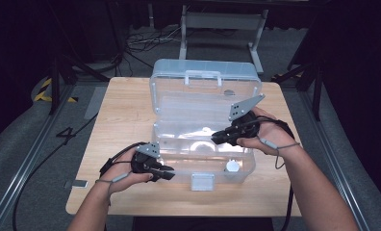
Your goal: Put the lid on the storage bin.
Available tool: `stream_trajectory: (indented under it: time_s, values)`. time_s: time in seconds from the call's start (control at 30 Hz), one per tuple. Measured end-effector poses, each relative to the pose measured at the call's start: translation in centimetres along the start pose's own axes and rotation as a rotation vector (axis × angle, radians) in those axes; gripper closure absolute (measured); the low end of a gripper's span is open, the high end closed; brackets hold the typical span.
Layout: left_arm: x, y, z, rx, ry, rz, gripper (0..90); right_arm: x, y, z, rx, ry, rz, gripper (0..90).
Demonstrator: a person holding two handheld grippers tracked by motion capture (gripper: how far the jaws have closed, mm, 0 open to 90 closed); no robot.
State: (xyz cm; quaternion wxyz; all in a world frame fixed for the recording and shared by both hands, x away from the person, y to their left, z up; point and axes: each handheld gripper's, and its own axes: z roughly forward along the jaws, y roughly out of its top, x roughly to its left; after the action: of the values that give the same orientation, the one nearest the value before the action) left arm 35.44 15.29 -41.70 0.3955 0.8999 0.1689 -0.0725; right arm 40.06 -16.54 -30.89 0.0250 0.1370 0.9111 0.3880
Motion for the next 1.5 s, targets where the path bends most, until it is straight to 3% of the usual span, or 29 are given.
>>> stream_trajectory:
  time_s: [0.87, 1.5]
  values:
    - [0.0, 0.1, 0.0, 0.01, 0.005, -0.014, 76.3, 0.9, -0.7, 0.2, 0.008, 0.002, -0.017, 81.4]
    - [0.0, 0.1, 0.0, 0.014, 0.006, -0.013, 76.2, 1.2, -0.9, 0.3, 0.007, 0.014, -0.019, 76.1]
